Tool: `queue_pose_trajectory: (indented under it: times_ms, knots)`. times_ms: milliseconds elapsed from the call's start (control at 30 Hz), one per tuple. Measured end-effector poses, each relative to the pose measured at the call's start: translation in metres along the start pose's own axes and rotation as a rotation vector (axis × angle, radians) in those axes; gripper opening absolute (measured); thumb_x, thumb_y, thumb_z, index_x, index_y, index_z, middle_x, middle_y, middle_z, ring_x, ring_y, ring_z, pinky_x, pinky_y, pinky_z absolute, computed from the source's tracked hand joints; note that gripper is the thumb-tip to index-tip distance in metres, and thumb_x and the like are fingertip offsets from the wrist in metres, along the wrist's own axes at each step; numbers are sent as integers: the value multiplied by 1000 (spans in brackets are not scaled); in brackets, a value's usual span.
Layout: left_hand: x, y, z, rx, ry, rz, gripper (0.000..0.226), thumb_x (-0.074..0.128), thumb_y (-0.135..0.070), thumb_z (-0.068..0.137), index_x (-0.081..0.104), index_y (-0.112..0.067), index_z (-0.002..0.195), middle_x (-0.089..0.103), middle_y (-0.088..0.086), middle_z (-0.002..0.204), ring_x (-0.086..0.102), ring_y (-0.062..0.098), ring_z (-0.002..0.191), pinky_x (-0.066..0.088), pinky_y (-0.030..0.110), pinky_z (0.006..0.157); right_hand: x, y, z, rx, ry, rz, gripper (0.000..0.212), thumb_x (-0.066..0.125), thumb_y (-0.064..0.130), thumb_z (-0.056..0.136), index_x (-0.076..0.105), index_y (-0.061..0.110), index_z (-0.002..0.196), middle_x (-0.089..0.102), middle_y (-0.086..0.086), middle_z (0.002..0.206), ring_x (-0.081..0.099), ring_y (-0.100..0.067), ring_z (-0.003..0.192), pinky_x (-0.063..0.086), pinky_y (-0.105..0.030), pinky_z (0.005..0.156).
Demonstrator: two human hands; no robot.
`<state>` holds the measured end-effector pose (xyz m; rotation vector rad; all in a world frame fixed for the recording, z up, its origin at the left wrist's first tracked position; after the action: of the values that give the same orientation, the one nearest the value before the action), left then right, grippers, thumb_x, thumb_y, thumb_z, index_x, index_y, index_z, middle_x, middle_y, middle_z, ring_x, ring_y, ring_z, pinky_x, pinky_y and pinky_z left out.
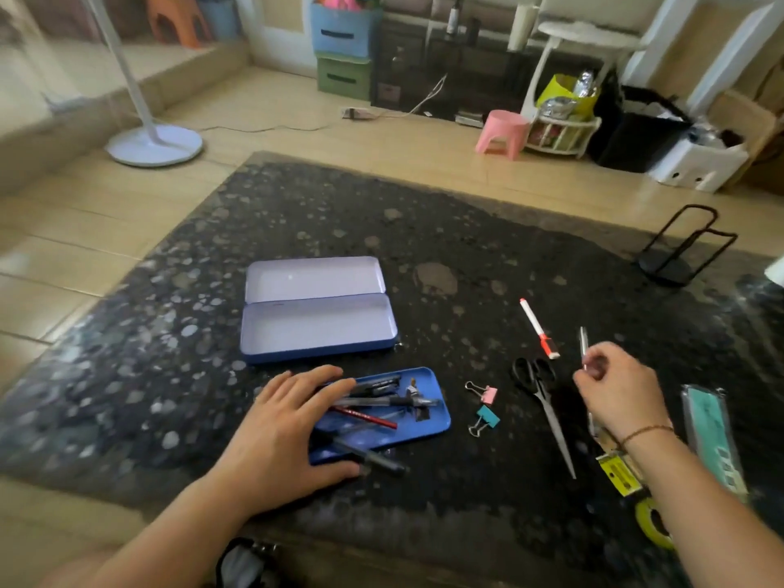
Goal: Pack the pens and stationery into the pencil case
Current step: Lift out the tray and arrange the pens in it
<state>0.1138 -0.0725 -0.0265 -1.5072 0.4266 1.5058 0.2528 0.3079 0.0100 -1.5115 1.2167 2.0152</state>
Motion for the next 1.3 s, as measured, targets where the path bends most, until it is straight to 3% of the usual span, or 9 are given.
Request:
queue_pose_trajectory:
  times_ms: [100,200,333,433,567,767,967,1133,1300]
  knots:
    - [-6,4,-4,-24,-43,-112,82,54,-75,75,27,-41,144,33,-19,146,30,3,136,24,38,115,-4,47,-33,-346,-177,156,19,66,4,77,58,16,90,59,-3,85,51,-18,75,37,-23,71]
    - [-11,12,-8,-97,-93,-245,78,58,-58,80,18,-43,146,31,-20,146,24,-2,137,26,40,114,25,111,-85,-789,79,229,17,63,5,82,60,16,95,59,3,91,54,-10,83,39,-13,80]
    - [-10,16,-13,-127,-72,-278,87,65,-51,75,18,-37,147,32,-18,147,26,0,137,28,43,114,78,157,-131,-1050,266,153,14,59,20,83,61,22,97,64,4,97,57,-17,88,49,-34,76]
    - [-9,13,-15,-86,-76,-207,89,68,-54,72,24,-34,147,33,-16,147,28,2,137,26,43,114,80,158,-136,-965,211,164,11,59,28,82,62,24,93,61,9,96,54,-12,89,46,-30,76]
    - [-2,6,-12,39,-5,-39,72,57,-64,78,35,-39,141,36,-18,146,32,6,136,23,44,115,78,130,-132,-779,166,57,6,57,34,83,58,30,87,56,15,86,51,-7,83,47,-28,69]
    - [-1,8,-9,47,11,13,65,54,-70,78,42,-41,136,41,-18,142,36,8,133,25,47,113,82,137,-127,-819,162,-67,17,55,46,81,61,34,90,58,16,87,50,-8,83,39,-23,68]
    - [0,4,-6,37,23,17,70,53,-71,79,39,-38,139,46,-19,138,39,8,131,22,45,116,69,122,-124,-767,65,-130,3,61,34,83,62,31,84,58,13,82,49,-15,79,40,-30,65]
    - [2,2,-5,43,-4,30,65,52,-70,80,47,-35,134,51,-19,131,43,9,126,24,44,114,53,68,-129,-642,6,-171,13,72,24,77,68,27,89,61,11,88,53,-18,82,47,-34,65]
    - [1,-1,-5,39,-83,24,56,55,-67,81,56,-32,125,56,-17,122,47,10,119,29,43,111,57,74,-123,-733,6,-119,13,66,23,80,70,24,92,60,10,92,54,-17,88,47,-34,72]
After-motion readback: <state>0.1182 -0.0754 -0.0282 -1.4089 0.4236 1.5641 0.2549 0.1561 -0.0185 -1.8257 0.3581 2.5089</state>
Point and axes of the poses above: each hand's wrist, its own z-axis towards the middle knuckle, its own x-axis out of the palm, y = z × x, the point moved 2 cm from there along z, towards the middle knuckle
